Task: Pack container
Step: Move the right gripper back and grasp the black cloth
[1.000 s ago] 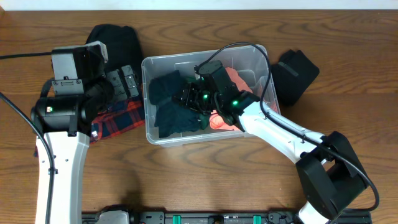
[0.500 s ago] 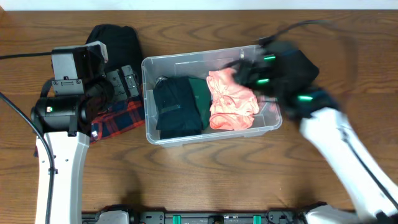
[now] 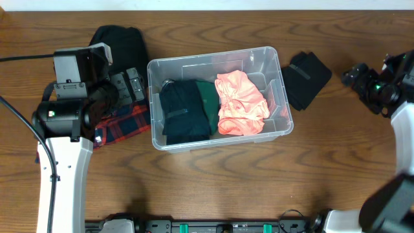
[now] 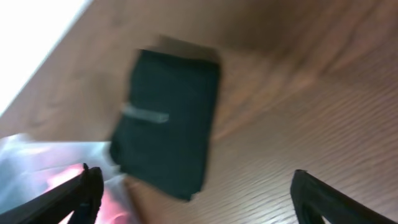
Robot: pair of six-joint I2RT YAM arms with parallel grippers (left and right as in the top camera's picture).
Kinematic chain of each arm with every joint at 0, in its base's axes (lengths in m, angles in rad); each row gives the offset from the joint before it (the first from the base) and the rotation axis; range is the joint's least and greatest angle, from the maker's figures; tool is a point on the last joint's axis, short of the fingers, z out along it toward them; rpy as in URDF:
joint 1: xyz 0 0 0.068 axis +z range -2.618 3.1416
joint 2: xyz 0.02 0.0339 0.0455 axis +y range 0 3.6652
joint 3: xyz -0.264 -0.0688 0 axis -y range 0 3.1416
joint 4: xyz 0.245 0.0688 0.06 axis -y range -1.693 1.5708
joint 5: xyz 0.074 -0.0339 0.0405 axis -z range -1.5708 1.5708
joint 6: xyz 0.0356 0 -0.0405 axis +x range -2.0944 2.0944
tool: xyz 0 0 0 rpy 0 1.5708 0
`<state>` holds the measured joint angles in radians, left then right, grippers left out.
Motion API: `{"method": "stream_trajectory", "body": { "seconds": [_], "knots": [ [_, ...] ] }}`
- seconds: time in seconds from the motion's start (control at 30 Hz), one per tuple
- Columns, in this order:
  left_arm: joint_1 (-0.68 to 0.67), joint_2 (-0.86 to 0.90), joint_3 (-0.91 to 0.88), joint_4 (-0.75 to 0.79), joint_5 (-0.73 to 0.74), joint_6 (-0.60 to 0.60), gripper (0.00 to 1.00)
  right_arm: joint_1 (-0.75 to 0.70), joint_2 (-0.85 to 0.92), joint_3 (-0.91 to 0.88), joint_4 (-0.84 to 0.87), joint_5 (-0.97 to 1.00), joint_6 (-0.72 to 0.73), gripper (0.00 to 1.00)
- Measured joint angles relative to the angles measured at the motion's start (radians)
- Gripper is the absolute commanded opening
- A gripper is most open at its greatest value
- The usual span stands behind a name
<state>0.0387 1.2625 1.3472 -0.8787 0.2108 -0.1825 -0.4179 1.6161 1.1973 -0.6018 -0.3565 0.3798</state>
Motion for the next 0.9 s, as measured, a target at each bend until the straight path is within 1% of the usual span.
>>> {"method": "stream_trajectory", "body": {
  "seconds": [0.13, 0.23, 0.37, 0.5, 0.57, 0.6, 0.63, 0.73, 0.8, 0.87, 0.9],
  "knots": [
    [0.0, 0.0, 0.0, 0.0, 0.0, 0.0, 0.98, -0.011, 0.164, 0.0, 0.082, -0.067, -0.025, 0.84],
    [0.0, 0.0, 0.0, 0.0, 0.0, 0.0, 0.98, -0.004, 0.276, -0.002, 0.163, -0.141, -0.029, 0.85],
    [0.0, 0.0, 0.0, 0.0, 0.0, 0.0, 0.98, 0.011, 0.375, -0.002, 0.273, -0.231, -0.025, 0.84],
    [0.0, 0.0, 0.0, 0.0, 0.0, 0.0, 0.98, 0.054, 0.421, 0.002, 0.358, -0.296, -0.003, 0.76],
    [0.0, 0.0, 0.0, 0.0, 0.0, 0.0, 0.98, 0.082, 0.439, 0.006, 0.384, -0.323, 0.008, 0.68],
    [0.0, 0.0, 0.0, 0.0, 0.0, 0.0, 0.98, 0.098, 0.445, 0.009, 0.39, -0.326, 0.013, 0.61],
    [0.0, 0.0, 0.0, 0.0, 0.0, 0.0, 0.98, 0.111, 0.449, 0.011, 0.392, -0.327, 0.015, 0.52],
    [0.0, 0.0, 0.0, 0.0, 0.0, 0.0, 0.98, 0.152, 0.459, 0.011, 0.374, -0.313, 0.036, 0.19],
    [0.0, 0.0, 0.0, 0.0, 0.0, 0.0, 0.98, 0.159, 0.46, 0.011, 0.358, -0.315, 0.048, 0.09],
    [0.0, 0.0, 0.0, 0.0, 0.0, 0.0, 0.98, 0.153, 0.452, 0.013, 0.328, -0.32, 0.07, 0.03],
    [0.0, 0.0, 0.0, 0.0, 0.0, 0.0, 0.98, 0.15, 0.443, 0.013, 0.301, -0.32, 0.069, 0.02]
  ]
}}
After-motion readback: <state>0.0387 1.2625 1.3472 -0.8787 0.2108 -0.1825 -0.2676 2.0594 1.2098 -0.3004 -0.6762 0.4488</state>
